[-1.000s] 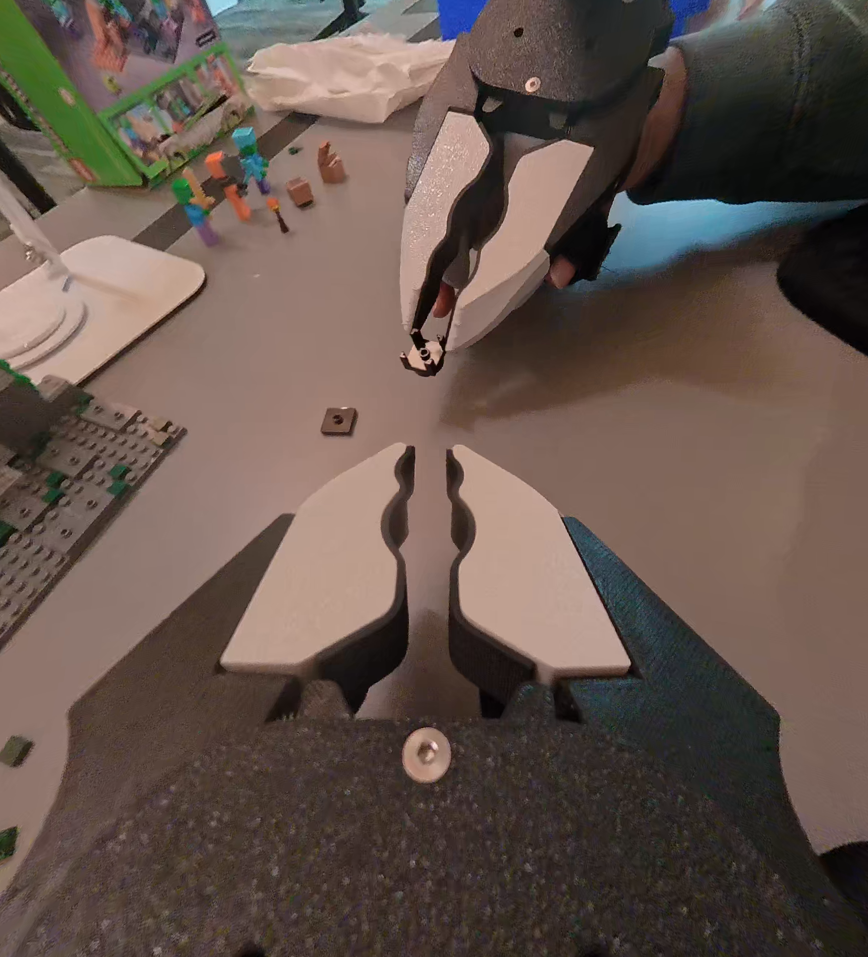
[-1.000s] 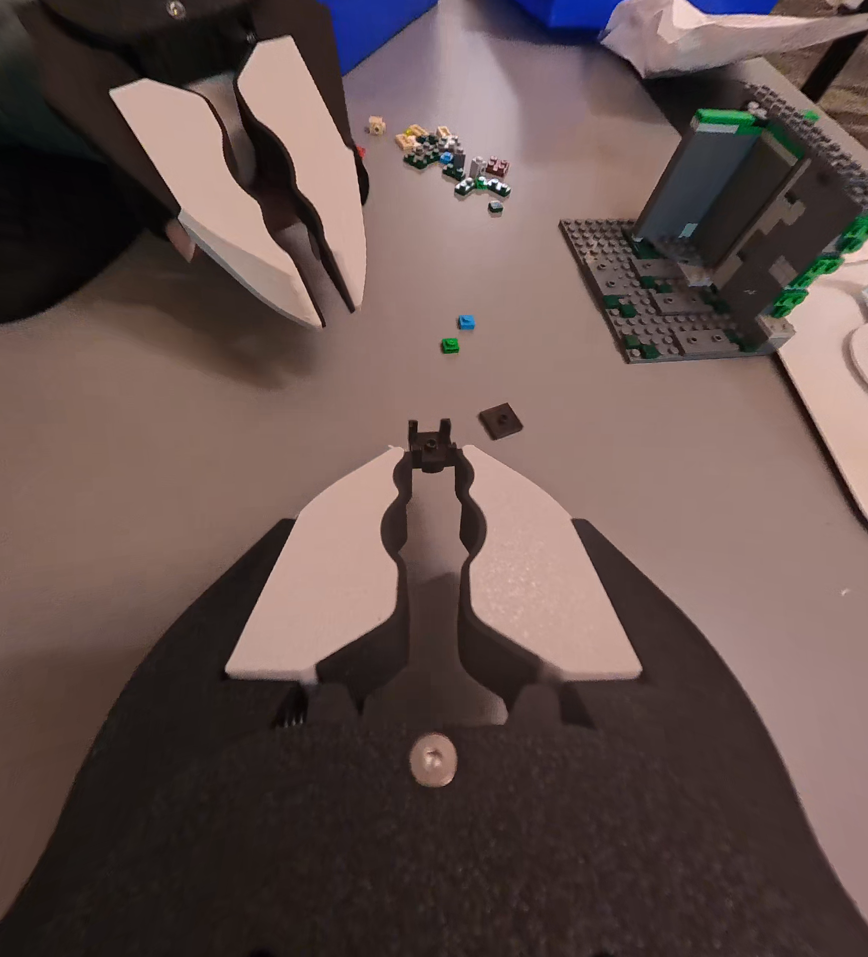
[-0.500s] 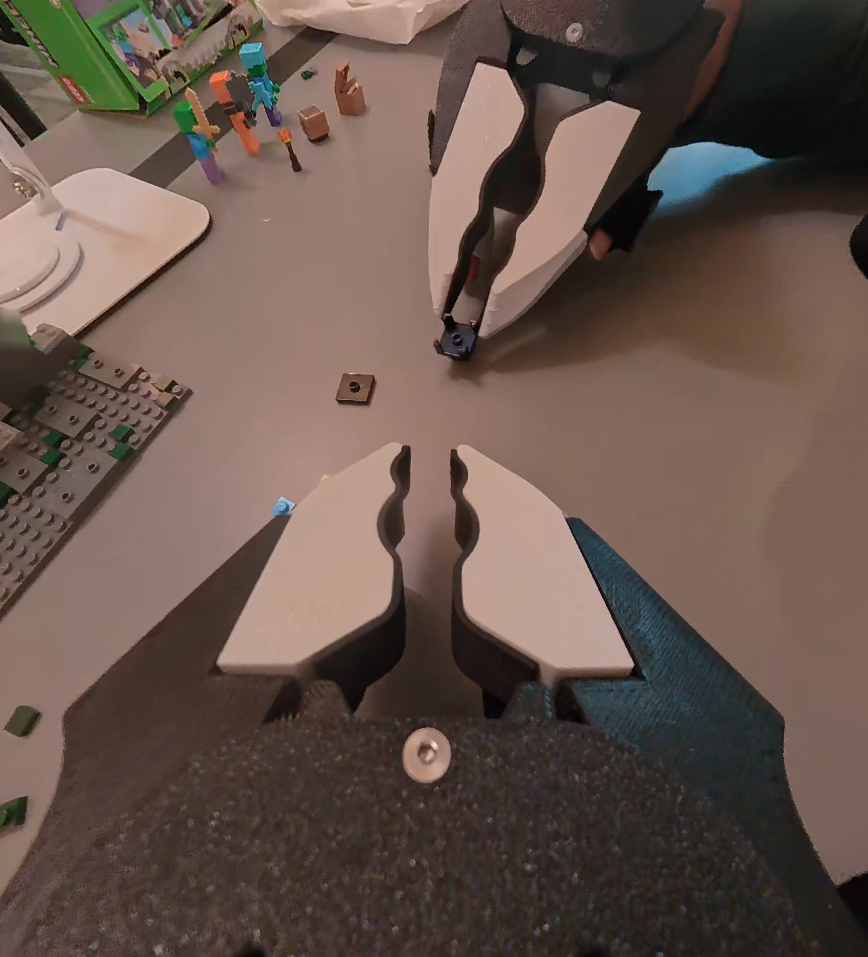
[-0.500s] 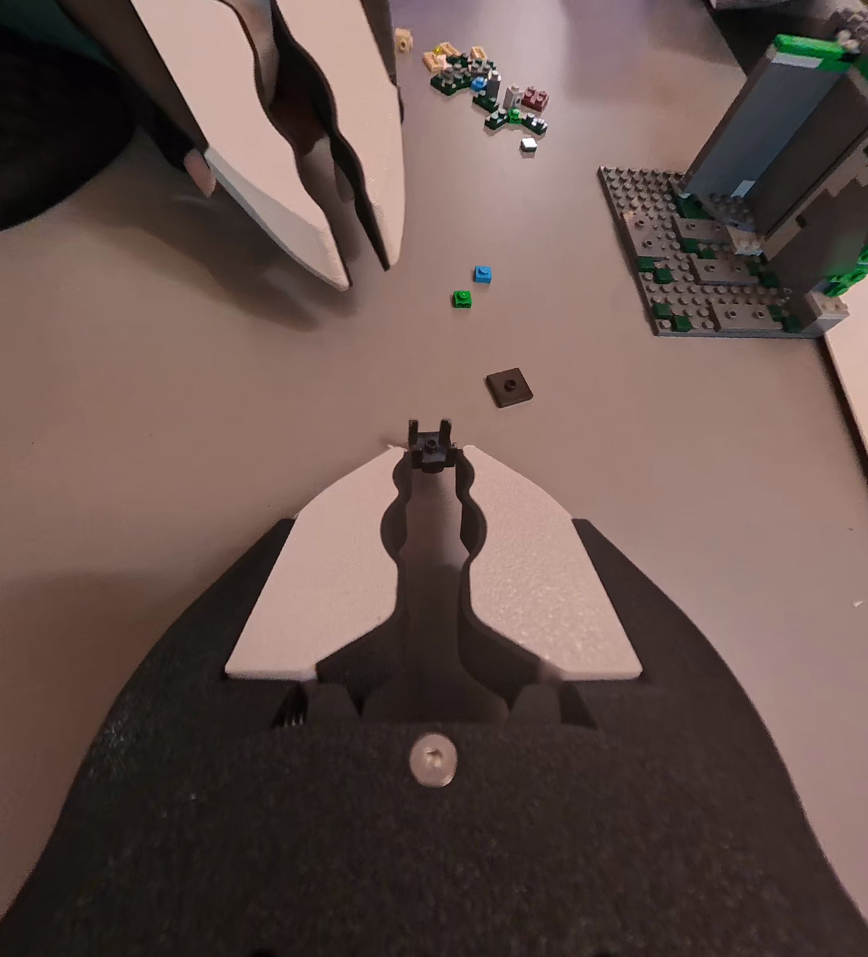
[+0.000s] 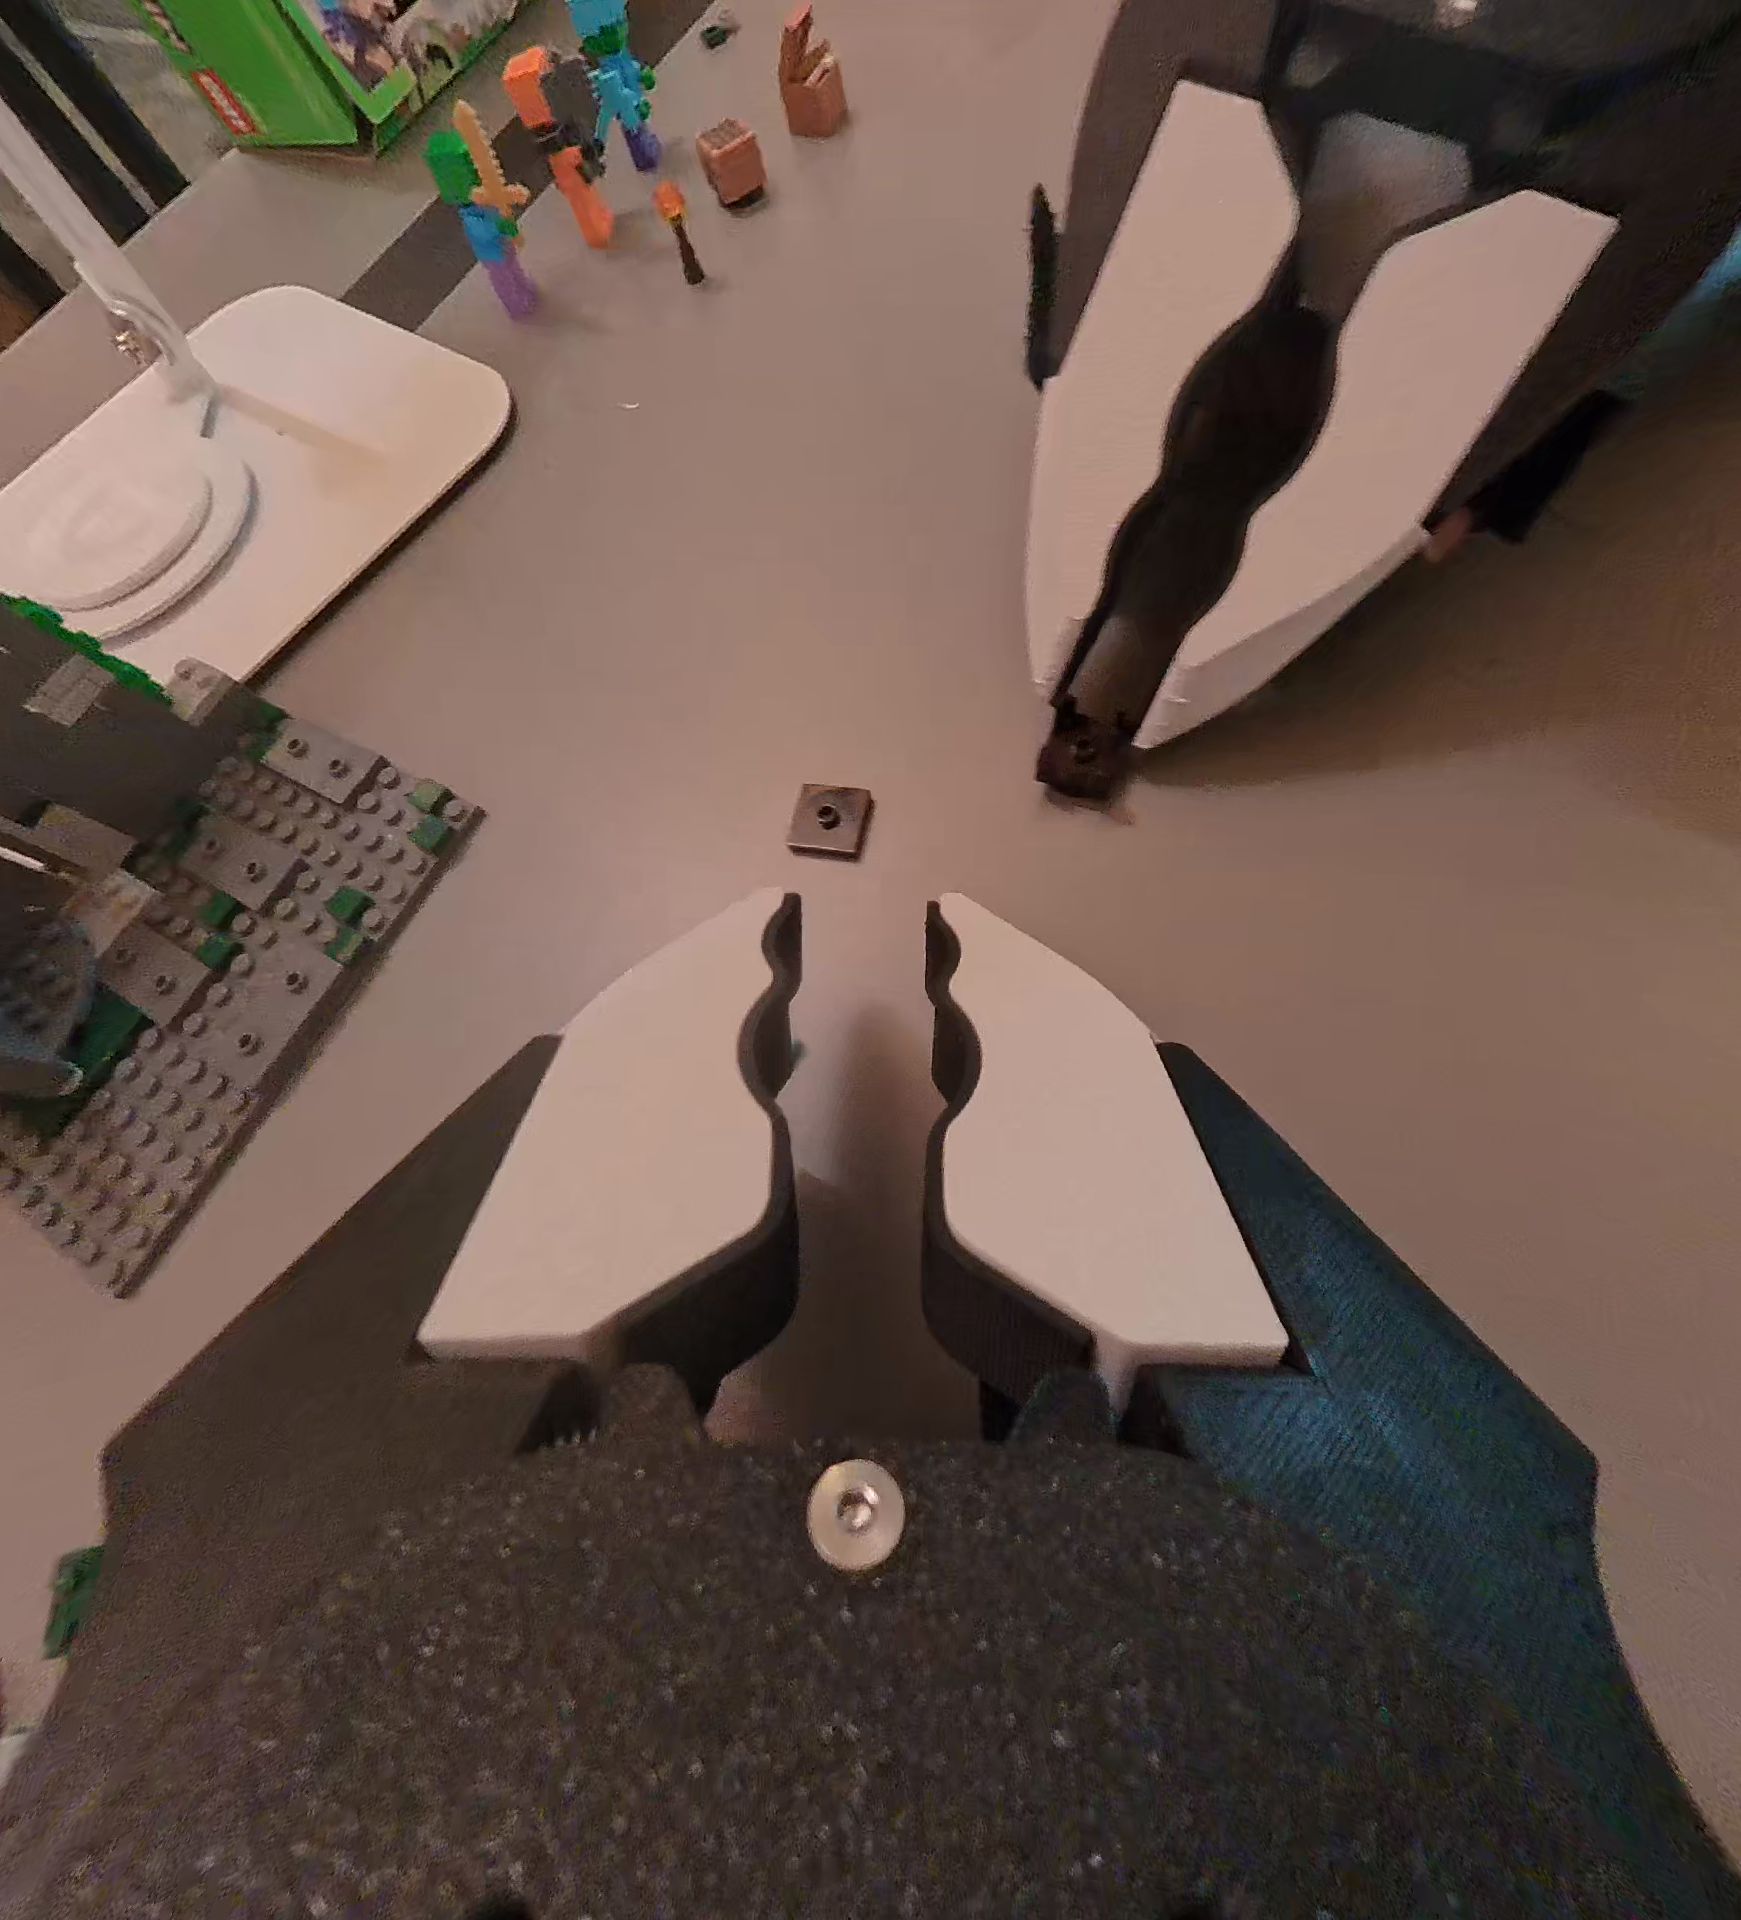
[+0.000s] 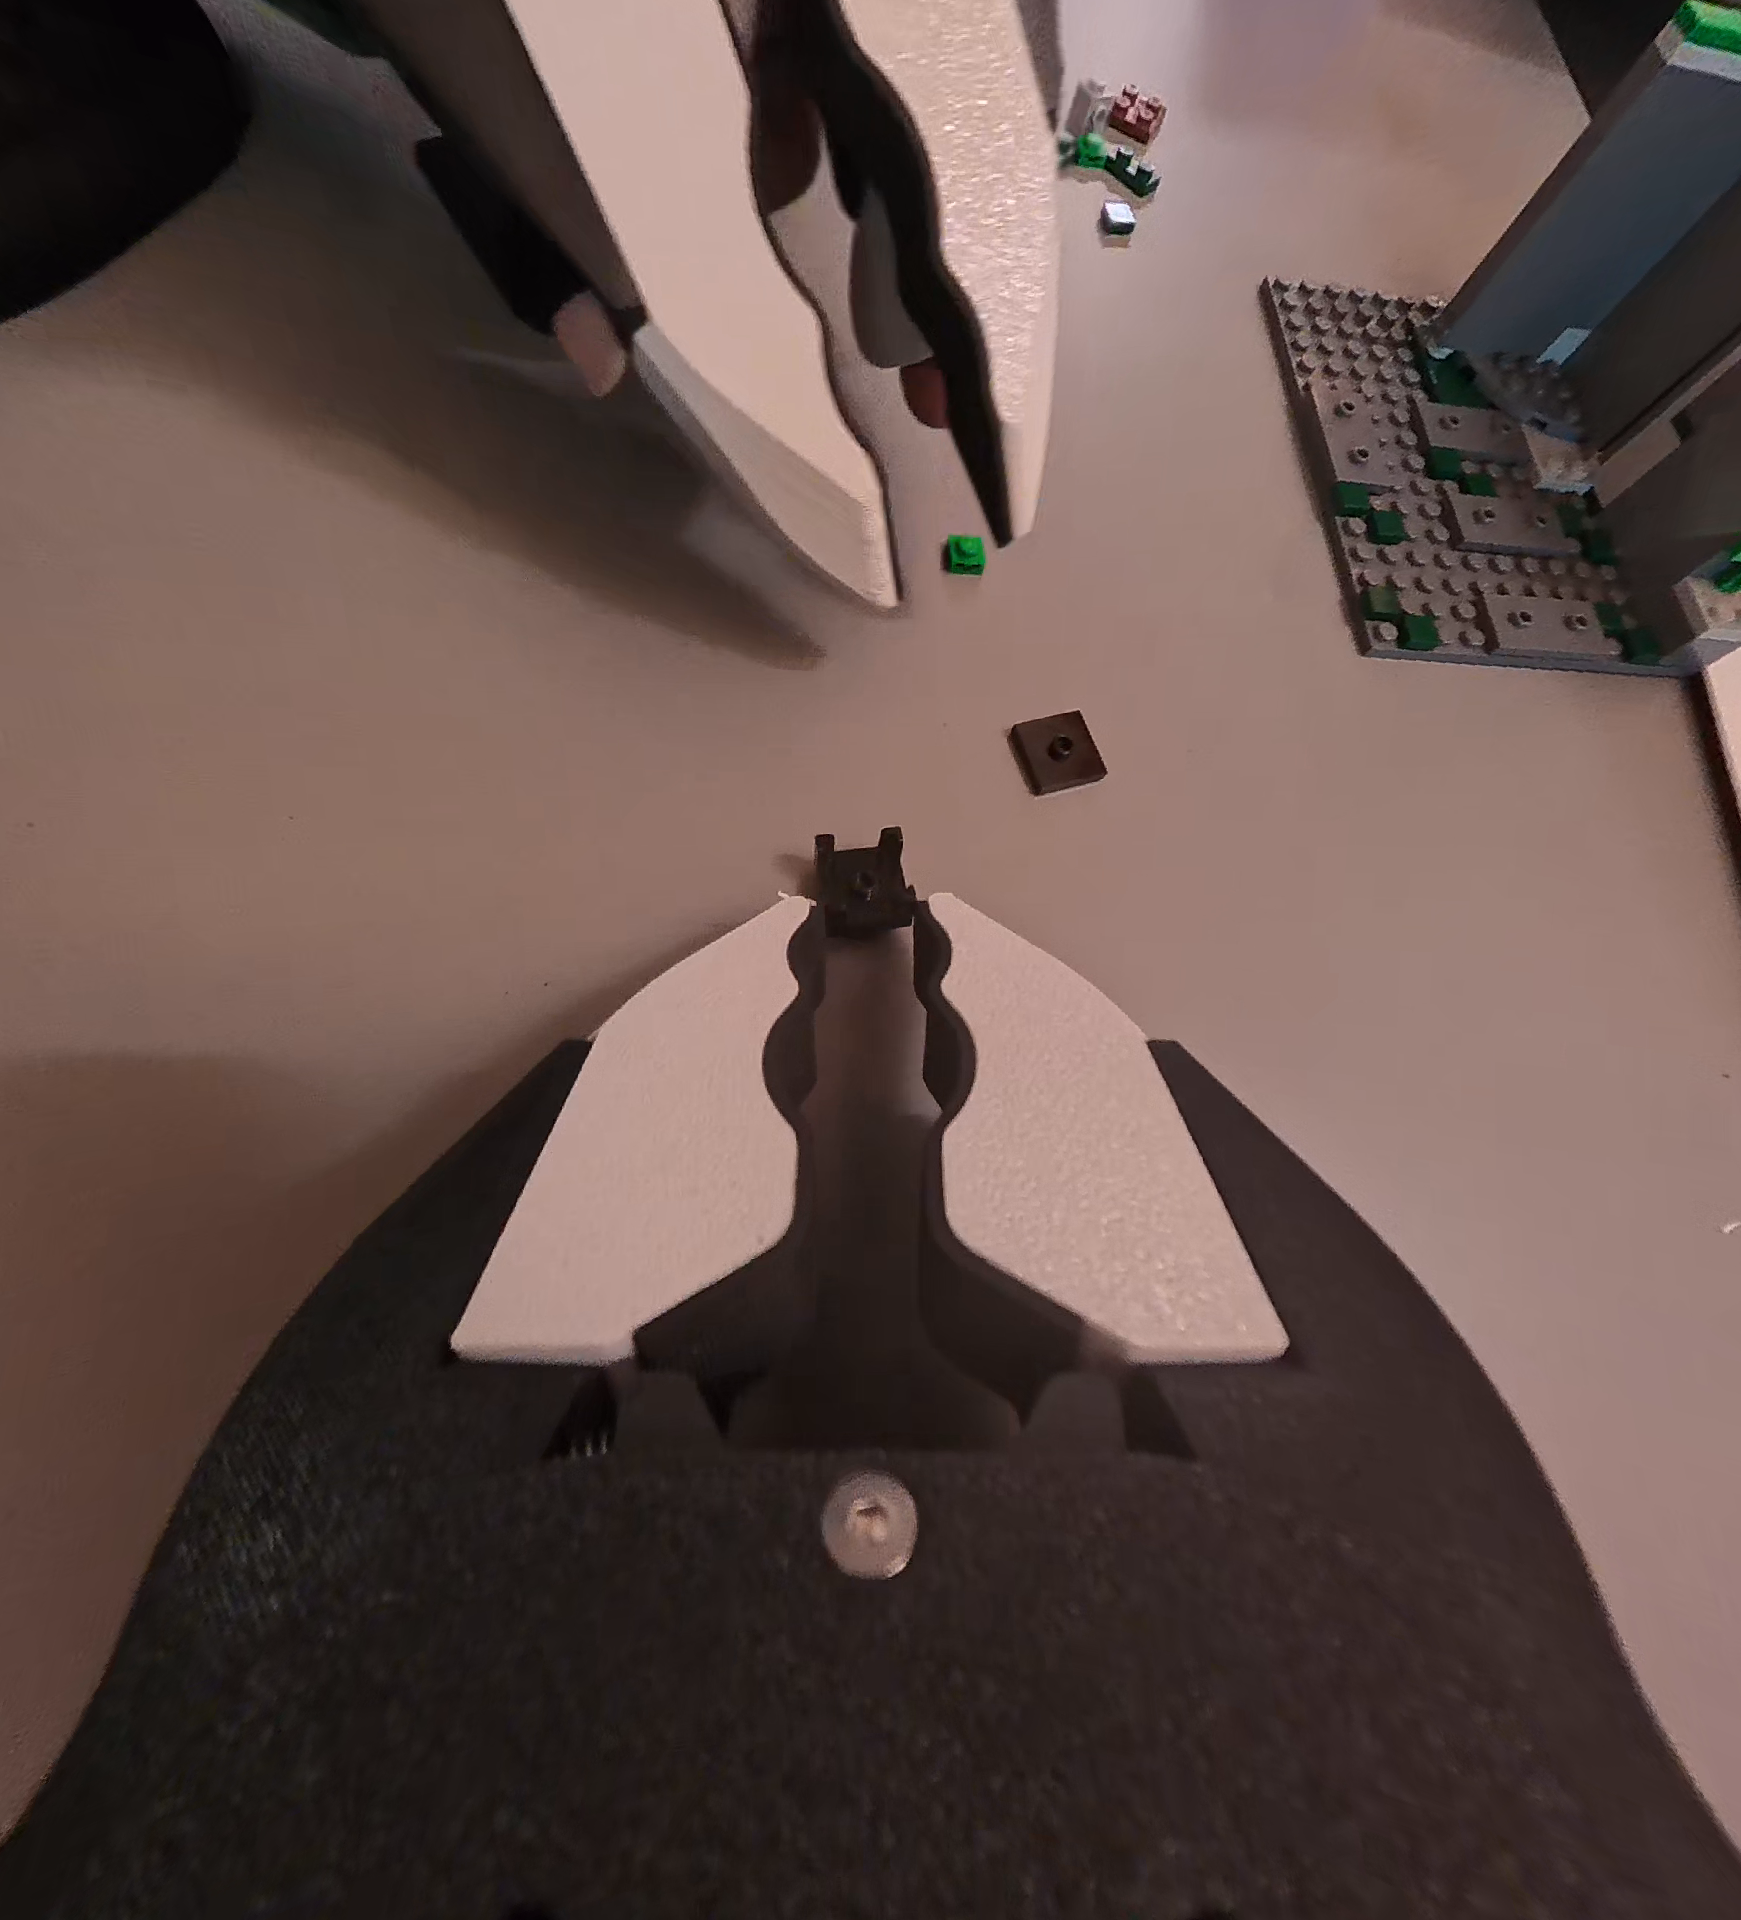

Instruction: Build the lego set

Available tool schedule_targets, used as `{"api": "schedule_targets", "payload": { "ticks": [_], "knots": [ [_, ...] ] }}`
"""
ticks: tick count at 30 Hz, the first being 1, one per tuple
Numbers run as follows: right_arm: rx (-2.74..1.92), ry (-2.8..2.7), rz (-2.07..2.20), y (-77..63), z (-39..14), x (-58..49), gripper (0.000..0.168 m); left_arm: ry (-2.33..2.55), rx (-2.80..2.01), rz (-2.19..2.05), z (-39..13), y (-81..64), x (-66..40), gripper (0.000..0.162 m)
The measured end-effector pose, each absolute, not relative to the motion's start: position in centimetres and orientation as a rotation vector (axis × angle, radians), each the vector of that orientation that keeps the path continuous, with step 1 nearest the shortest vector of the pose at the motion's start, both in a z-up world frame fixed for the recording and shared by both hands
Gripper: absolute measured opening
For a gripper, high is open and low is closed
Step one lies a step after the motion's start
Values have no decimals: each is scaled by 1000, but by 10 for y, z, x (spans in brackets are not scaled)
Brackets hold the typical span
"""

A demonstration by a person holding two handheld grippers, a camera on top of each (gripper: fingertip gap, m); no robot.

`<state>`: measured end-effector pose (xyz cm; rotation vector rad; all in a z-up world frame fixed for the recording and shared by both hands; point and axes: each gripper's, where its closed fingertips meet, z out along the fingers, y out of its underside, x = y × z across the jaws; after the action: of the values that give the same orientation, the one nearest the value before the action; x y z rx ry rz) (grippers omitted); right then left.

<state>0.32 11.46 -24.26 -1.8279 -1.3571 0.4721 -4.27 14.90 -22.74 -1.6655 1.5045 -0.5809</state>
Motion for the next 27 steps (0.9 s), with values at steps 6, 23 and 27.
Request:
{"api": "schedule_targets", "payload": {
  "ticks": [6,23,27],
  "knots": [
    [-1822,-1364,463,114,-243,3,18,1523,-1719,-533,-221,170,-35,25],
    [-1814,-1294,579,110,-233,6,23,1555,-1816,-583,-233,183,-32,32],
    [-1797,-1223,627,110,-224,10,23,1629,-1823,-586,-242,175,-32,36]
  ]
}}
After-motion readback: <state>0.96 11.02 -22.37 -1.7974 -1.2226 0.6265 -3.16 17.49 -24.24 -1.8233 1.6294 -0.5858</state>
